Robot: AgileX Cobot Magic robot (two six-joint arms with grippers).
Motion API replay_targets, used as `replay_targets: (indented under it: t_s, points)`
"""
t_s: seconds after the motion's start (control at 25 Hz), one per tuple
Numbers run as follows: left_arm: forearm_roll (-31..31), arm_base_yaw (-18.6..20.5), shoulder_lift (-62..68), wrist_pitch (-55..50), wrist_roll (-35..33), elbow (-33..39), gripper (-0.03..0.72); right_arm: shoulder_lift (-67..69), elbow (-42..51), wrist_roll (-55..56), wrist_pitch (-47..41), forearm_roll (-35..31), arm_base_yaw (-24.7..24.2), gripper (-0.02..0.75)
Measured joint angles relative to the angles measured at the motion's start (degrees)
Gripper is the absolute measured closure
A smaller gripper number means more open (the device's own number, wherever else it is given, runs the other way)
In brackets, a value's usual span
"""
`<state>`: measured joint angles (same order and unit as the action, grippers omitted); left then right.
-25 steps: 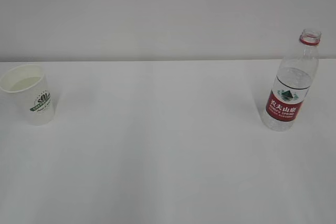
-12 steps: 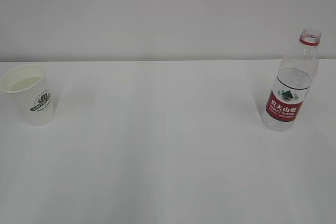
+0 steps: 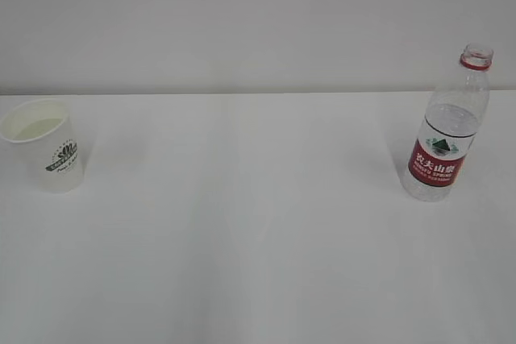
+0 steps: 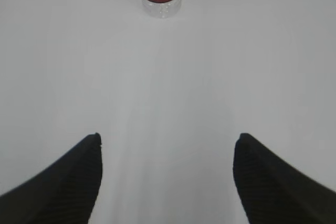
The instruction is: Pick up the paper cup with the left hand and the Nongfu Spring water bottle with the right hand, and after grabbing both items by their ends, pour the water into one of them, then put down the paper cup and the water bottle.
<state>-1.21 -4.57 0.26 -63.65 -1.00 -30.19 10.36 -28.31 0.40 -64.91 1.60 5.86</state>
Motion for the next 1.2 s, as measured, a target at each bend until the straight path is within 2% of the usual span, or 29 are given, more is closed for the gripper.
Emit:
replay_targets:
  t_s: [0.32,1.2]
  points:
    - [0.0,0.0,0.0,0.0,0.0,0.0,0.18,-9.0,0.0,0.0,-0.2,-0.2,0.0,0.15]
    - [0.0,0.0,0.0,0.1,0.0,0.0,0.185,-11.2,0.0,0.0,-0.4,-0.5,0.0,0.15]
